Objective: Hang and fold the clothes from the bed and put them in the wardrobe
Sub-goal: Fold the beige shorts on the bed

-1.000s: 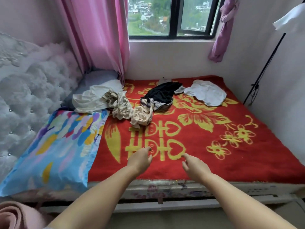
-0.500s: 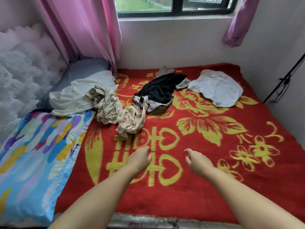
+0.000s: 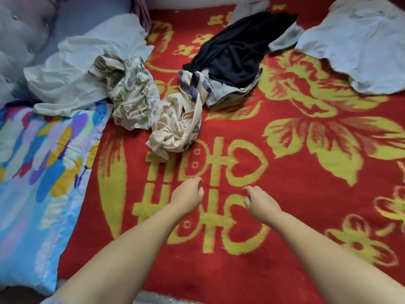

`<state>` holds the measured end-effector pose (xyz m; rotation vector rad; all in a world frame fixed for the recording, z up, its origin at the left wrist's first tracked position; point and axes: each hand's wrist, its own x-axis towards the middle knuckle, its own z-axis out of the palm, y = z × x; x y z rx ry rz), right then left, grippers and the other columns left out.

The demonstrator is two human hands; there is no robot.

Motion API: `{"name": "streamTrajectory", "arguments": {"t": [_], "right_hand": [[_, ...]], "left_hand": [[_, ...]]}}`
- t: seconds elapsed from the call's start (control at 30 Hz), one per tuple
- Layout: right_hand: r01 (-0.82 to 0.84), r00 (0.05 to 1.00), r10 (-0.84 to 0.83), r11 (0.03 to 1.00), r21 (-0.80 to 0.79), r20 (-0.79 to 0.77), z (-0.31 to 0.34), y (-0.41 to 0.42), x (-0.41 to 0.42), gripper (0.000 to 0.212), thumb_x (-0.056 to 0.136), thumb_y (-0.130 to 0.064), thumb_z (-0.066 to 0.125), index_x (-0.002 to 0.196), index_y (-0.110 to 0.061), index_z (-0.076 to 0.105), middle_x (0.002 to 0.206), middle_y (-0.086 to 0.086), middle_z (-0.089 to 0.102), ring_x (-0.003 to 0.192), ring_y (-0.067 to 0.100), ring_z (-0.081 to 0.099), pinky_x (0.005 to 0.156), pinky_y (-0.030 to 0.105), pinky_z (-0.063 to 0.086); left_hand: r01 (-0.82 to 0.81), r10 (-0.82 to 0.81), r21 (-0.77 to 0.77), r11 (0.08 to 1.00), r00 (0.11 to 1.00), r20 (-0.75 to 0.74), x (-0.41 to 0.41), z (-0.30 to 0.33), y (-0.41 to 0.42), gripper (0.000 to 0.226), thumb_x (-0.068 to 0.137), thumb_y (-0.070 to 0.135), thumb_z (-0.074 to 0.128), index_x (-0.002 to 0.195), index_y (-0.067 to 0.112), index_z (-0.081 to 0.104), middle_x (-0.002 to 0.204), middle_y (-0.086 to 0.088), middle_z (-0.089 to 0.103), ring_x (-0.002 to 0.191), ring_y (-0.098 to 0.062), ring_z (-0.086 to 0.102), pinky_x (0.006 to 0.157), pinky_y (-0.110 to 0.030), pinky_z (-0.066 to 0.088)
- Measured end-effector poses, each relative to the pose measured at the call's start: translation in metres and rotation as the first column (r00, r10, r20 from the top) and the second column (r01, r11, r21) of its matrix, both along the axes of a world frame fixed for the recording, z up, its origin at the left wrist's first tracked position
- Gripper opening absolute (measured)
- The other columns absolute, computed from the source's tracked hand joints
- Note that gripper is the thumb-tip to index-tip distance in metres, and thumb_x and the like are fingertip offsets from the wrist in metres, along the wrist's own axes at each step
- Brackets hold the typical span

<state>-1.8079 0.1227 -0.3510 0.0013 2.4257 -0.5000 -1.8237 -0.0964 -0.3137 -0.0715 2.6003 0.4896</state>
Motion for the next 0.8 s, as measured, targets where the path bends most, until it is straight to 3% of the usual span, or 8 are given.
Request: {"name": "streamTrajectory", "arguments": {"t": [0.1,0.2,0.37,0.47,0.53,0.6,0.67,0.8], "right_hand": [[-0.017,0.997,0.012,0.997,0.072,0.074,-0.042,-0.028,-0.025,0.058,0.098,-0.033,0.039,0.151,-0.02,0.018,0.157,0.011,0.015,0.145,0.033,0.014,0.109,0.055,0.031],[-0.073,0.979,0.044,0.987,0.144,0.199,-0.082,-0.045,-0.033,0.079,0.097,-0.047,0.045,0.152,-0.032,-0.01,0.158,0.007,-0.024,0.144,0.036,-0.02,0.107,0.07,0.012],[-0.118,0.97,0.065,0.969,0.218,0.236,-0.117,-0.055,-0.021,0.098,0.091,-0.054,0.052,0.142,-0.041,-0.031,0.147,0.008,-0.045,0.136,0.042,-0.034,0.102,0.077,0.005],[-0.117,0.966,0.057,0.966,0.231,0.251,-0.122,-0.057,-0.02,0.101,0.09,-0.056,0.053,0.139,-0.042,-0.035,0.145,0.007,-0.048,0.135,0.042,-0.037,0.102,0.077,0.003],[-0.113,0.969,0.051,0.963,0.245,0.243,-0.127,-0.057,-0.022,0.103,0.089,-0.057,0.054,0.136,-0.042,-0.037,0.144,0.007,-0.049,0.134,0.041,-0.038,0.101,0.078,0.003],[-0.114,0.967,0.048,0.961,0.253,0.251,-0.13,-0.057,-0.026,0.104,0.088,-0.057,0.054,0.134,-0.042,-0.038,0.143,0.006,-0.05,0.134,0.04,-0.038,0.101,0.078,0.002],[-0.121,0.963,0.048,0.957,0.263,0.267,-0.129,-0.056,-0.027,0.103,0.089,-0.056,0.054,0.135,-0.044,-0.037,0.144,0.005,-0.049,0.135,0.039,-0.038,0.102,0.077,0.003],[-0.137,0.951,0.047,0.95,0.281,0.304,-0.121,-0.051,-0.028,0.099,0.091,-0.053,0.054,0.138,-0.046,-0.033,0.146,0.003,-0.046,0.138,0.038,-0.033,0.104,0.074,0.008]], "left_hand": [[0.03,-0.032,-0.087,0.996,0.999,-0.027,-0.036,-0.037,-0.024,0.037,0.096,0.021,0.042,0.132,0.015,0.049,0.125,-0.006,0.053,0.116,-0.024,0.049,0.089,-0.041,0.047],[0.075,-0.109,-0.231,0.97,0.984,-0.138,-0.072,-0.068,-0.042,0.048,0.093,0.02,0.047,0.14,0.015,0.039,0.134,-0.01,0.044,0.124,-0.029,0.04,0.097,-0.042,0.038],[0.063,-0.195,-0.382,0.922,0.927,-0.319,-0.125,-0.099,-0.06,0.075,0.092,0.038,0.054,0.151,0.016,0.014,0.156,-0.014,0.016,0.144,-0.029,0.014,0.115,-0.05,0.015],[0.036,-0.132,-0.367,0.93,0.962,-0.239,-0.163,-0.11,-0.067,0.087,0.09,0.05,0.053,0.152,0.016,0.003,0.155,-0.013,0.022,0.143,-0.03,0.022,0.113,-0.053,0.015],[0.018,-0.061,-0.301,0.954,0.989,-0.133,-0.185,-0.12,-0.071,0.078,0.09,0.042,0.056,0.149,0.016,0.011,0.139,-0.015,0.046,0.126,-0.037,0.045,0.106,-0.052,0.028],[0.066,-0.122,-0.334,0.94,0.981,-0.15,-0.197,-0.129,-0.074,0.049,0.09,0.024,0.053,0.133,0.012,0.032,0.114,-0.02,0.06,0.102,-0.041,0.058,0.083,-0.045,0.042],[0.062,-0.134,-0.334,0.94,0.971,-0.199,-0.193,-0.13,-0.07,0.033,0.089,0.015,0.05,0.12,0.01,0.041,0.101,-0.022,0.063,0.089,-0.042,0.06,0.063,-0.038,0.038],[0.094,-0.127,-0.206,0.974,0.98,-0.154,-0.143,-0.117,-0.045,0.028,0.09,0.028,0.05,0.108,0.009,0.058,0.104,-0.023,0.065,0.096,-0.043,0.06,0.068,-0.037,0.04]]}}
